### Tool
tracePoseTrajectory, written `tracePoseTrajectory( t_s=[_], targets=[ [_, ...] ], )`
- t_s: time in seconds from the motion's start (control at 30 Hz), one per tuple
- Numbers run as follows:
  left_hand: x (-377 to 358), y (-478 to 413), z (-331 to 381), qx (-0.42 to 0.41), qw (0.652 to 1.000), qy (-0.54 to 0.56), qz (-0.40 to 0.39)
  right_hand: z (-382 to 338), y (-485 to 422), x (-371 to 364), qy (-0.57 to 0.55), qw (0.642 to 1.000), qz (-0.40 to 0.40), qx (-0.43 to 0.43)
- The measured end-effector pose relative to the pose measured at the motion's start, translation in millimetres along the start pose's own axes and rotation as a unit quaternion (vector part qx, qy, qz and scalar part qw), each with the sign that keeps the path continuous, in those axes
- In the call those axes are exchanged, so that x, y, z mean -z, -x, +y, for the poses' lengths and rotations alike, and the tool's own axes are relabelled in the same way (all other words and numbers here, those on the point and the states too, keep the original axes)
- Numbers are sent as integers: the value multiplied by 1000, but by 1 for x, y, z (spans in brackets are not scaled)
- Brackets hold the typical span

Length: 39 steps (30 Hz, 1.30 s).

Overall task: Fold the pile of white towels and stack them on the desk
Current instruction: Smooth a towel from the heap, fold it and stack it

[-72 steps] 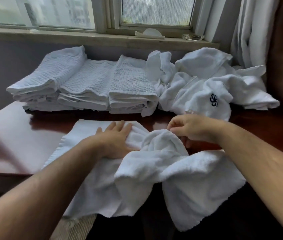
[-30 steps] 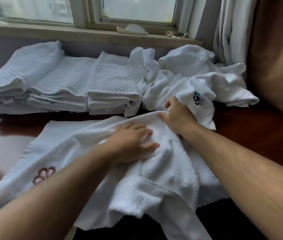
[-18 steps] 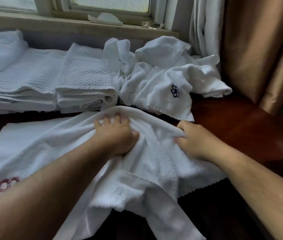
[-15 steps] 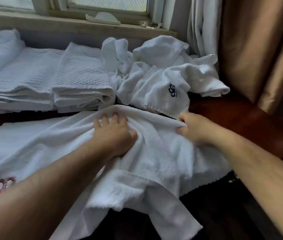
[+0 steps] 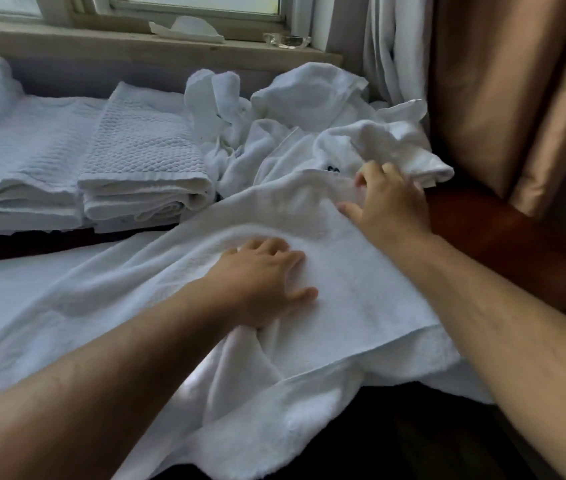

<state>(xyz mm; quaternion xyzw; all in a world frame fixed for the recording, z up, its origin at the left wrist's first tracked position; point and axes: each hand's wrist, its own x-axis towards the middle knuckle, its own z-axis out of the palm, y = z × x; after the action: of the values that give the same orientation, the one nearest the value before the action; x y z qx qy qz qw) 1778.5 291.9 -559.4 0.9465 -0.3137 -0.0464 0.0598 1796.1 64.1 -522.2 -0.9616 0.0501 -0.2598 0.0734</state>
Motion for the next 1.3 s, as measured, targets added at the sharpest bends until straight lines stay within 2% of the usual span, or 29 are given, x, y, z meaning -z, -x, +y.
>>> tracePoseTrajectory(
  t_s=[0.1,0.23,0.33,0.4,0.43,0.47,0.53,0.63,0.67,0.7,0.8,0.87,0.93,1.0,1.1,1.2,1.3],
  targets=[
    [-4,-15,7,7,999,-4,36,17,34,16,-108,987,-114,27],
    [-17,-23,4,21,998,33,44,15,72,42,-123,937,-311,102],
    [-21,-24,-2,21,998,47,48,6,88,57,-126,869,-463,117],
    [-20,-23,-4,24,997,60,43,1,88,68,-136,795,-584,86],
    [-19,-21,-4,24,997,65,44,1,86,72,-147,764,-625,66],
    [-18,-20,-3,21,996,69,50,0,83,76,-156,748,-643,49],
    [-17,-15,-2,11,994,82,69,-1,79,76,-187,756,-627,25],
    [-16,-9,-2,-17,989,104,103,-2,76,67,-237,819,-521,25],
    [-16,-9,-2,-24,988,105,106,-2,78,66,-243,823,-512,33],
    [-16,-9,-3,-27,989,101,104,-4,82,67,-239,810,-534,47],
    [-17,-12,-4,-22,991,86,96,-13,103,70,-144,727,-663,105],
    [-18,-13,-3,-24,992,81,94,-21,116,67,-54,713,-688,123],
    [-17,-12,-3,-29,992,79,95,-27,119,68,-55,729,-673,112],
    [-15,-8,-2,-52,988,80,122,-30,112,71,-134,762,-628,81],
    [-13,-2,3,-89,972,94,196,-37,109,71,-254,834,-484,72],
    [-13,1,3,-69,971,131,186,-58,128,62,-288,837,-444,142],
    [-14,1,0,-64,972,145,174,-78,149,55,-250,839,-418,242]
  ],
)
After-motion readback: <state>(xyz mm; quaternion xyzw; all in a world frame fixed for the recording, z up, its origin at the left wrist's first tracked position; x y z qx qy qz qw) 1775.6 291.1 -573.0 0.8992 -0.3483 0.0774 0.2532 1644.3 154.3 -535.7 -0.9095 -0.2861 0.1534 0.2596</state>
